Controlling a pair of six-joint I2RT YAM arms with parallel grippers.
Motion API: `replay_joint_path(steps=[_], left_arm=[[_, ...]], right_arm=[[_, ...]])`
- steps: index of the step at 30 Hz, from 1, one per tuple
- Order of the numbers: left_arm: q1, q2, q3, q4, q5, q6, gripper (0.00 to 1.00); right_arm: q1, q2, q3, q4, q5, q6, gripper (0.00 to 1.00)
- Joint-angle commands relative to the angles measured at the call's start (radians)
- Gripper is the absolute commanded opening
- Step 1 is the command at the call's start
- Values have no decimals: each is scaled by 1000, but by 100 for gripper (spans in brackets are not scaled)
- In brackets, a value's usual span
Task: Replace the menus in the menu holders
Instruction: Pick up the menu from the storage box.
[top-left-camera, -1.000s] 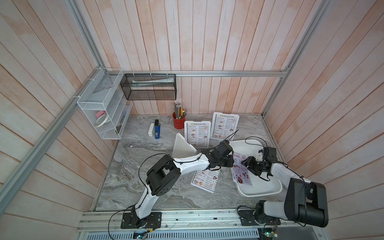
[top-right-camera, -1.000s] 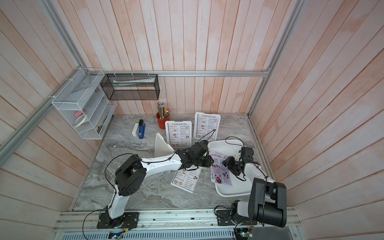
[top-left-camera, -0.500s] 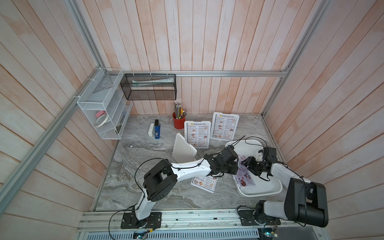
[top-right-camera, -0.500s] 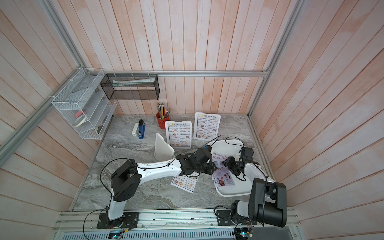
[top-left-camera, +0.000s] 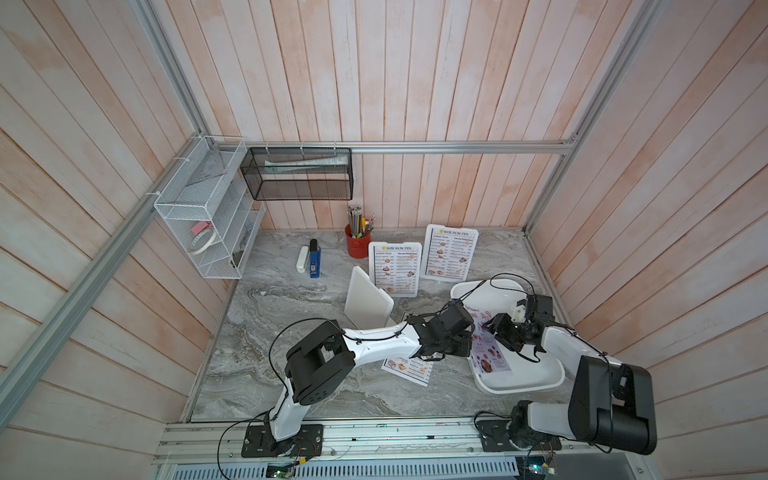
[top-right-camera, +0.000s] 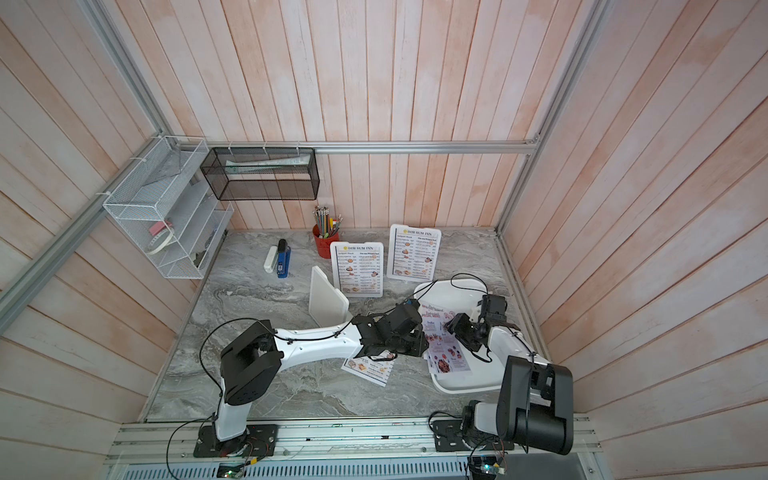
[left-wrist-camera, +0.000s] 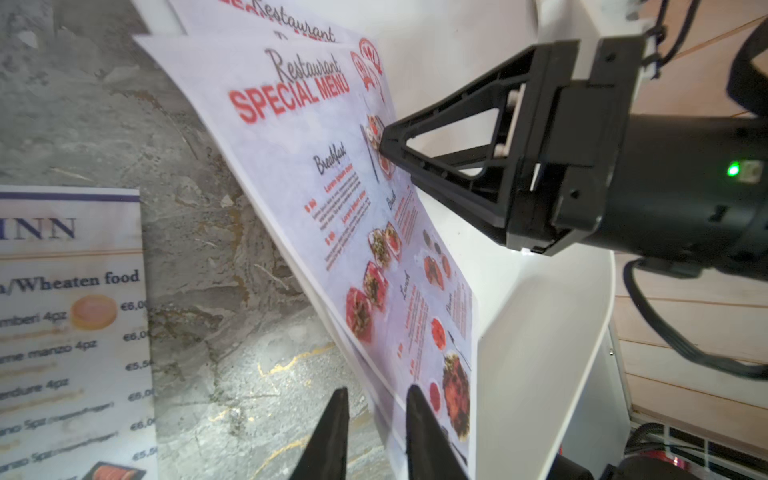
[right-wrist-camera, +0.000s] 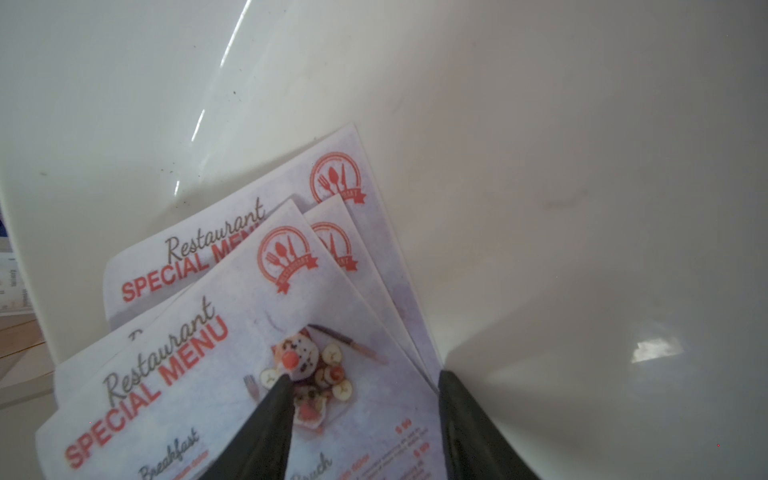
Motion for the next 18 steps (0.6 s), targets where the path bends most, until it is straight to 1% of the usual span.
replay_joint_path(steps=[1, 3, 6, 18], left_arm=[[-3, -41, -36, 30, 18, -22, 27], [-3, -56, -48, 35, 21, -26, 26], [-4, -70, -61, 38, 20, -30, 22], [-10, -65, -79, 60, 37, -46, 21]], right_arm=[[7, 19, -19, -21, -1, -7, 57], [7, 21, -19, -20, -1, -7, 56], [6, 23, -18, -18, -3, -7, 56], [6, 33, -15, -12, -7, -6, 55]])
